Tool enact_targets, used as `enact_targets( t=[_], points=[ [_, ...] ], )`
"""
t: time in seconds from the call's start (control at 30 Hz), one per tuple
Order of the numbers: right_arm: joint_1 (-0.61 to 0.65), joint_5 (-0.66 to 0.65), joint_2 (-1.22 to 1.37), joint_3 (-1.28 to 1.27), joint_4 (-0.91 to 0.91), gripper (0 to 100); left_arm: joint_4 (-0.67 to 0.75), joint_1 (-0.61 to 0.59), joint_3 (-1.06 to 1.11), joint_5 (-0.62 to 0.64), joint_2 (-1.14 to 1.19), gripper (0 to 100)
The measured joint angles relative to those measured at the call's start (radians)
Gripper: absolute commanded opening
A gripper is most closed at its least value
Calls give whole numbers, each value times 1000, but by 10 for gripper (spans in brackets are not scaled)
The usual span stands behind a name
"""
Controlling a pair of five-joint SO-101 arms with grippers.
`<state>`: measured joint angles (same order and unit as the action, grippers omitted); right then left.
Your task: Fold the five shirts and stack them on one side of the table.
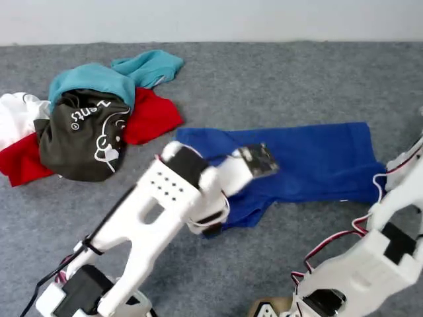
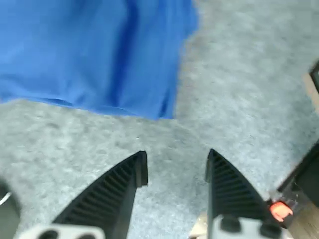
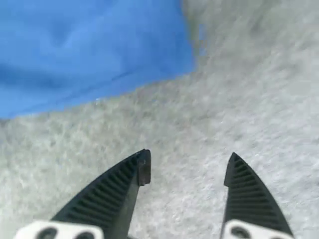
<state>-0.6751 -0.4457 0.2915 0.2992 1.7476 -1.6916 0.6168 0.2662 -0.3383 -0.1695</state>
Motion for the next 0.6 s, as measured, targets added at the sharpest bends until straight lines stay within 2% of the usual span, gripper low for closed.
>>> enact_targets(
  t=[0.37, 0.6],
  points=[
    [6, -2, -287, -413, -176, 245, 187, 11, 152, 5, 0, 200],
    [6, -2, -525, -597, -253, 245, 282, -34, 236, 5, 0, 194]
  ],
)
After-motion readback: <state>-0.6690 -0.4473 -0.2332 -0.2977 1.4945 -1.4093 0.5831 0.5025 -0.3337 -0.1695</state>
